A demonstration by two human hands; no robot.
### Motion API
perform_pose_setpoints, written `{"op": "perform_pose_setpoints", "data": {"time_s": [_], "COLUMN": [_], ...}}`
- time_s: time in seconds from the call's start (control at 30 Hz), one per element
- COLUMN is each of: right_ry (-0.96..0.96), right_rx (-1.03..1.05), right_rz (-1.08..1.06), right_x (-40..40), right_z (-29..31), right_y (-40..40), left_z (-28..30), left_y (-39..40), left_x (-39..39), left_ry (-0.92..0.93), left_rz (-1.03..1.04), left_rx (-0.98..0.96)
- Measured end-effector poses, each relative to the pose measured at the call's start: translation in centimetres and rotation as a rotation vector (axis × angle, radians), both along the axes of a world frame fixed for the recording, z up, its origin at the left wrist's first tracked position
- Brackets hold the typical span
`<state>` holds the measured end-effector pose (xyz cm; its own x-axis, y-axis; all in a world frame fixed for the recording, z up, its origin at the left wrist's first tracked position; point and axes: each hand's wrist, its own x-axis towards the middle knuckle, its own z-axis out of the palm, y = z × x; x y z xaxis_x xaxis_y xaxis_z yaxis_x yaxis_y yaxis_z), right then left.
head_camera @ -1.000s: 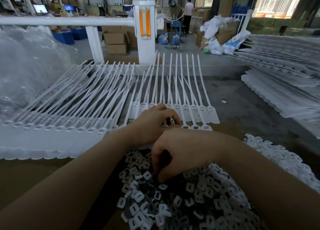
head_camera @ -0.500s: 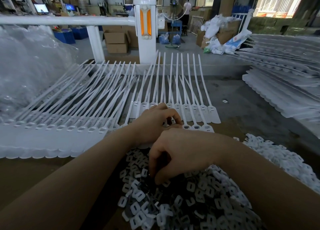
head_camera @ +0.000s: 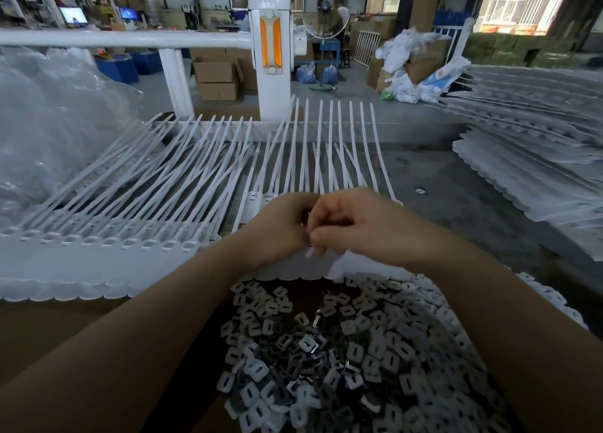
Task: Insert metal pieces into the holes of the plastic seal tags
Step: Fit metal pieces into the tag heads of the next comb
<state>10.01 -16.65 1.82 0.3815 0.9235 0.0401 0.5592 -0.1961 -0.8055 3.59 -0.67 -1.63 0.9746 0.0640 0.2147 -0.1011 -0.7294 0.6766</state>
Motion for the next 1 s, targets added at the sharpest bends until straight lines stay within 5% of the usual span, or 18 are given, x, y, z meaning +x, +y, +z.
{"op": "perform_pose_setpoints", "data": {"time_s": [0.17, 0.37, 1.0], "right_ry": [-0.049, -0.135, -0.042], "right_rx": [0.186, 0.262, 0.253], "right_rz": [-0.390, -0.451, -0.372], "right_x": [2.0, 2.3, 2.4], "right_z": [-1.3, -1.6, -1.4], "right_y": [-0.1, 0.0, -0.7], "left_z": [0.6, 0.8, 0.6], "left_y": [-0.3, 0.0, 0.3], "left_x": [0.0, 0.2, 0.0], "left_ry": [0.088, 0.175, 0.156], "left_rz": [0.013, 0.031, 0.033], "left_rx": [-0.355, -0.691, -0.721]}}
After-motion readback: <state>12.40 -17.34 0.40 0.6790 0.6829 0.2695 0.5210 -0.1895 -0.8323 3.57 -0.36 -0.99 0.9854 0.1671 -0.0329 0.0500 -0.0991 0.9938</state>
